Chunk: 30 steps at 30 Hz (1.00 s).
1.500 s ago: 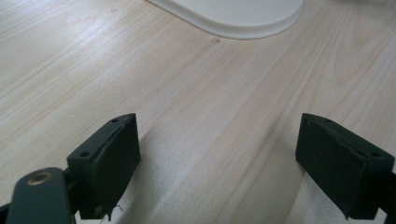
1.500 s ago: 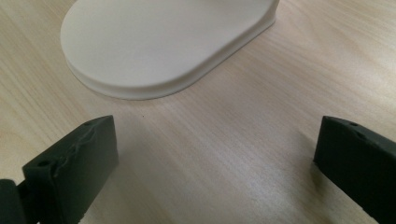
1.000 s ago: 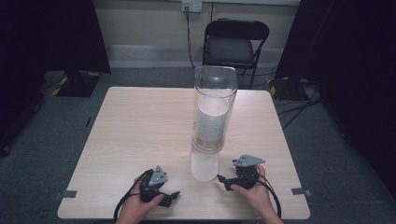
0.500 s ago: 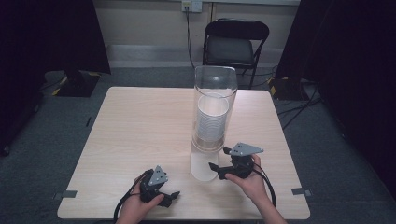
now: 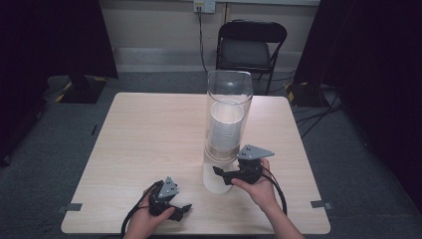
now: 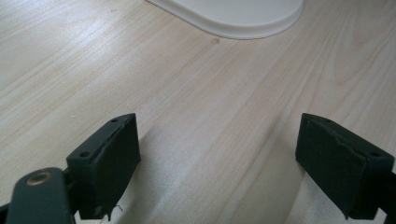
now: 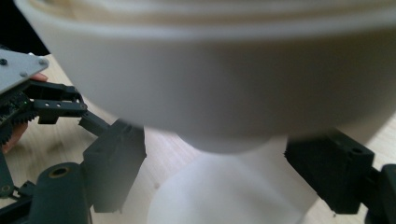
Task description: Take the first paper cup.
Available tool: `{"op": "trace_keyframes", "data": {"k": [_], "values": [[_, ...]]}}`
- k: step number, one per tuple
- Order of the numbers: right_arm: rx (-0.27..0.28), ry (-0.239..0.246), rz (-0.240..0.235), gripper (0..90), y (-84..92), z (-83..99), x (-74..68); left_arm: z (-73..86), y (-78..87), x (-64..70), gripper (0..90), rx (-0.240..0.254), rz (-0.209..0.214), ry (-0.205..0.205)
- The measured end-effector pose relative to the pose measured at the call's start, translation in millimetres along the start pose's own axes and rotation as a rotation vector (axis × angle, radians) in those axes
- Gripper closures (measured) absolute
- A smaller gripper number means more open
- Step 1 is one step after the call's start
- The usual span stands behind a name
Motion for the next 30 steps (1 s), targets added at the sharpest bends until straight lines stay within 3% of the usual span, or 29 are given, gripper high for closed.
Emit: {"op": "trace_keyframes", "data": {"k": [11, 17, 25, 30], "values": [[0.086, -0.011, 0.006, 34.0, -5.7, -7.4, 3.6, 0.0, 0.0, -0.1, 13.2, 0.000, 0.002, -0.002], [0.069, 0.004, -0.002, 35.8, -5.4, -6.7, 4.6, 0.0, 0.3, -0.4, 13.1, -0.005, 0.000, -0.005], [0.068, 0.067, 0.040, 37.1, -6.9, -2.2, 3.5, 0.0, -0.1, -0.1, 13.1, 0.001, 0.001, -0.002], [0.076, 0.078, 0.041, 37.3, -7.1, -0.6, 3.4, 0.0, -0.9, 0.4, 13.1, 0.014, 0.007, 0.005]]}}
Point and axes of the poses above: each handheld gripper's, and its own axes: y roughly backward along the jaws, z roughly out of its underside, x roughly to its right, the point moved 4 cm from there along -y, roughly forward along the jaws, and after that the axes turned 13 degrees about -z, right-handed, at the moved point
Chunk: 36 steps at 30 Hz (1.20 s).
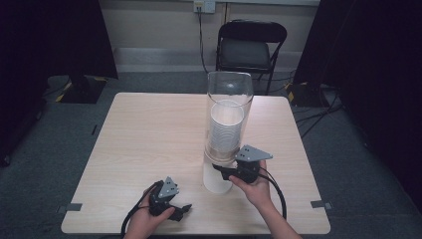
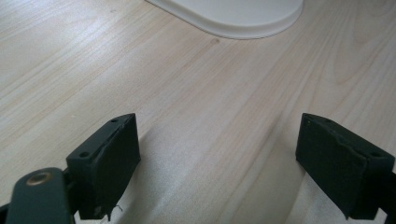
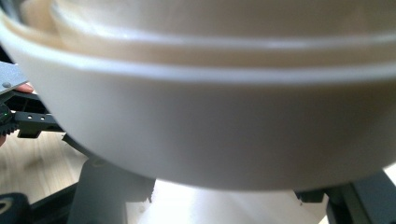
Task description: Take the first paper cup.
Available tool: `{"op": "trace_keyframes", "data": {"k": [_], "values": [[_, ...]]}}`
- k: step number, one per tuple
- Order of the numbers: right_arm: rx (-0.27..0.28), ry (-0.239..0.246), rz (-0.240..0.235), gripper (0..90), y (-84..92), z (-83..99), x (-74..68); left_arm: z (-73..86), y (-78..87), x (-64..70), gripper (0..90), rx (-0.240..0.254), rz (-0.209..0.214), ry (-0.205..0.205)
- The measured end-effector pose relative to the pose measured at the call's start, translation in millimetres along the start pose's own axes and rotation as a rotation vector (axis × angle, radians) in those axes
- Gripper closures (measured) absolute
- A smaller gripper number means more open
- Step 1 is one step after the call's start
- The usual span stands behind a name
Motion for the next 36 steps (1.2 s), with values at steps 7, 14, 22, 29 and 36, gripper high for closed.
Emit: {"op": "trace_keyframes", "data": {"k": [7, 14, 22, 29, 36], "values": [[-0.029, -0.016, 0.000, 37.7, -0.9, 8.0, -0.4, 0.0, 0.0, 0.0, 13.1, 0.000, -0.001, -0.001], [-0.192, -0.100, 0.003, 37.5, -3.1, 69.6, 1.2, -0.4, -0.5, -0.4, 12.3, -0.003, 0.002, 0.000], [-0.293, -0.035, -0.040, 37.3, 10.0, 68.4, 1.7, -0.5, -0.1, -1.0, 12.0, -0.014, -0.002, -0.008], [-0.289, -0.044, -0.043, 37.1, 21.1, 77.3, 1.8, -0.5, -0.1, -0.9, 12.0, -0.015, -0.003, -0.008], [-0.278, -0.076, 0.026, 37.0, 35.1, 81.4, 16.3, -0.5, -0.1, -0.9, 12.0, -0.014, -0.003, -0.007]]}}
Point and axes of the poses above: each handheld gripper's, and its own axes: y roughly backward along the jaws, z roughly out of its underside, x roughly to its right, the point moved 4 cm from there along -y, roughly forward along the jaws, and after that the axes turned 13 degrees about -z, right-handed, at the moved point
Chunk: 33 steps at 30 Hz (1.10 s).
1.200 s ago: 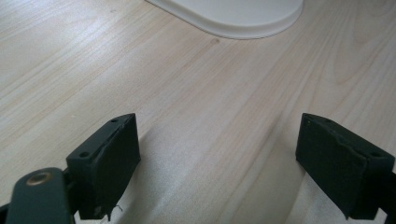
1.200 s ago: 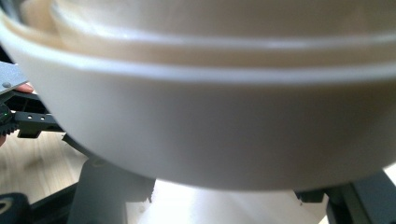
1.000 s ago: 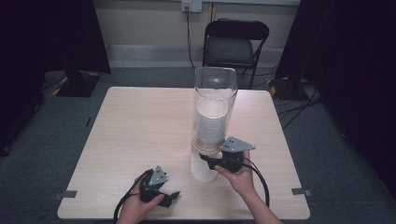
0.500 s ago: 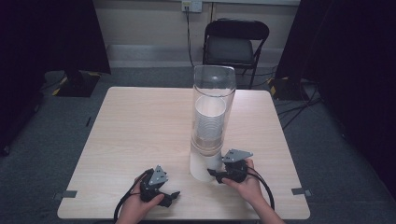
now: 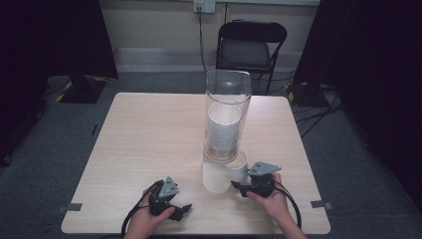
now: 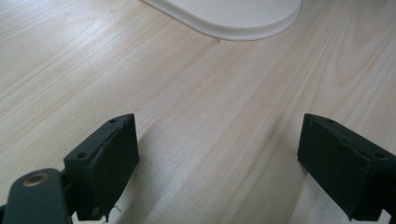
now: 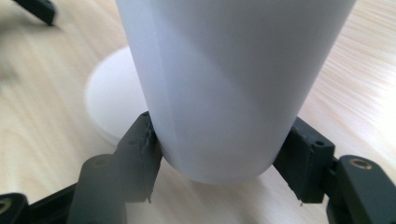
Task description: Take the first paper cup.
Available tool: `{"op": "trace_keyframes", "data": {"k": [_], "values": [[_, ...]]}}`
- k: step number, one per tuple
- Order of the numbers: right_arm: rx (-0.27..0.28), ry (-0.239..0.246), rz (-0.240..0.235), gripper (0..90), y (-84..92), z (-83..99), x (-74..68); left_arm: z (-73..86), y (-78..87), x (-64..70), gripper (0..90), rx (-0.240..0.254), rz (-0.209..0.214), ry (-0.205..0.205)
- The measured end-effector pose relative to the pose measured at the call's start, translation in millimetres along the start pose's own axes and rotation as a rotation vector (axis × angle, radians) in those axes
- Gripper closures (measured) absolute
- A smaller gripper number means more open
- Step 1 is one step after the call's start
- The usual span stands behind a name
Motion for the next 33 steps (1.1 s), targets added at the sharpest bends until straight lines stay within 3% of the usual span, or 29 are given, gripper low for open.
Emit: {"op": "trace_keyframes", "data": {"k": [8, 15, 19, 22, 26, 28, 33], "values": [[-0.002, -0.024, 0.024, 36.9, 2.8, 6.7, 9.0, 0.0, 0.0, 0.1, 11.9, 0.000, 0.000, 0.001], [0.004, -0.042, 0.017, 36.8, 6.1, 13.1, 12.3, 0.0, 0.0, 0.0, 12.0, -0.001, 0.000, 0.001], [0.048, -0.011, -0.033, 36.8, 8.7, 8.6, 3.3, 0.0, 0.1, 0.4, 12.2, 0.003, -0.006, 0.015], [0.036, 0.019, -0.063, 36.8, 5.3, 8.2, -4.9, 0.0, 0.6, -0.9, 15.9, 0.014, -0.014, 0.038], [0.041, 0.045, -0.096, 36.8, 2.3, 6.3, -12.7, -1.5, 5.0, -1.5, 15.9, 0.001, 0.031, 0.081], [0.034, 0.066, -0.109, 36.8, 0.8, 5.4, -17.4, -4.5, 8.4, -2.3, 15.9, 0.018, 0.033, 0.108], [0.018, 0.118, -0.132, 36.7, -3.8, 3.3, -27.0, -14.2, 18.7, -6.2, 15.8, 0.059, 0.029, 0.115]]}}
Point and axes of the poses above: each handheld gripper's, and its own axes: y roughly backward along the jaws, z roughly out of its underside, x roughly to its right, the point moved 4 cm from there along -y, roughly forward along the jaws, and after that the axes turned 13 degrees about -z, right-handed, at the moved point
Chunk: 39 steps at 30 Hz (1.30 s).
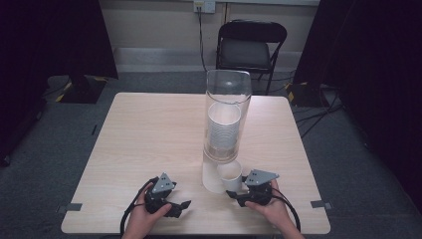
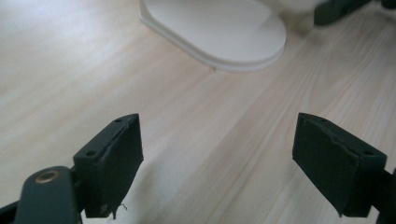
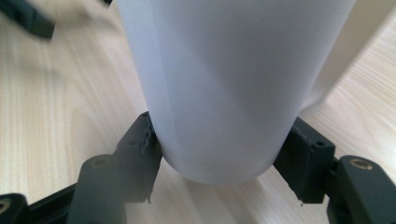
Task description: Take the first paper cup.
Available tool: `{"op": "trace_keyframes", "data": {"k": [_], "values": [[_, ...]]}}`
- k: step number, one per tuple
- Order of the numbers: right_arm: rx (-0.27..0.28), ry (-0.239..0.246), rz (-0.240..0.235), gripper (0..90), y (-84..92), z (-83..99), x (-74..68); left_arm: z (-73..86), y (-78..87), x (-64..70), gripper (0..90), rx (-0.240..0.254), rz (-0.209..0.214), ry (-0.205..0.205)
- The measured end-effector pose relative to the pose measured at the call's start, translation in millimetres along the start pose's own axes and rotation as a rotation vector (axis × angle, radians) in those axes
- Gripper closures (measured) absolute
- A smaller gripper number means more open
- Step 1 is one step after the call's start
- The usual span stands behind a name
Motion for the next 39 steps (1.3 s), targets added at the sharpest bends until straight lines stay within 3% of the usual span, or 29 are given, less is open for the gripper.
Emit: {"op": "trace_keyframes", "data": {"k": [2, 6, 8, 13, 15, 22, 24, 25, 29, 32, 39], "values": [[-0.012, 0.030, -0.022, 36.7, -5.5, -1.9, -5.7, -8.1, 4.1, -0.7, 15.9, 0.021, 0.004, -0.002], [-0.019, 0.061, -0.053, 36.7, -12.7, -5.8, -13.6, -19.4, 8.9, 0.2, 15.8, 0.031, 0.035, 0.040], [-0.022, 0.077, -0.066, 36.7, -16.5, -7.8, -17.6, -25.8, 13.0, 0.0, 15.9, 0.035, 0.055, 0.032], [-0.020, 0.117, -0.095, 36.7, -26.1, -13.9, -27.0, -38.3, 22.3, -2.1, 15.7, 0.081, 0.040, 0.049], [-0.028, 0.140, -0.108, 36.7, -30.1, -16.1, -32.1, -44.5, 28.1, -5.0, 15.7, 0.111, 0.022, 0.079], [-0.044, 0.204, -0.127, 36.6, -41.0, -20.8, -41.8, -49.7, 32.9, -5.4, 16.7, 0.126, 0.046, 0.125], [-0.051, 0.219, -0.133, 36.5, -43.7, -21.6, -44.3, -49.7, 33.0, -4.7, 22.3, 0.121, 0.063, 0.129], [-0.053, 0.221, -0.135, 36.5, -44.8, -21.8, -45.1, -49.7, 33.0, -4.7, 28.1, 0.121, 0.063, 0.129], [-0.059, 0.233, -0.142, 36.5, -46.8, -22.7, -47.1, -48.5, 33.1, -3.3, 33.2, 0.107, 0.096, 0.122], [-0.072, 0.238, -0.136, 36.6, -49.3, -22.9, -47.7, -50.8, 36.0, -2.0, 34.2, 0.118, 0.120, 0.130], [-0.073, 0.245, -0.139, 36.6, -51.1, -24.0, -48.1, -54.9, 40.1, -1.9, 36.2, 0.148, 0.122, 0.138]]}}
Point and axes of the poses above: each handheld gripper's, and its own axes: y roughly backward along the jaws, z roughly out of its underside, x roughly to its right, the point moved 4 cm from there along -y, roughly forward along the jaws, and after that the axes turned 13 degrees about -z, right-handed, at the moved point
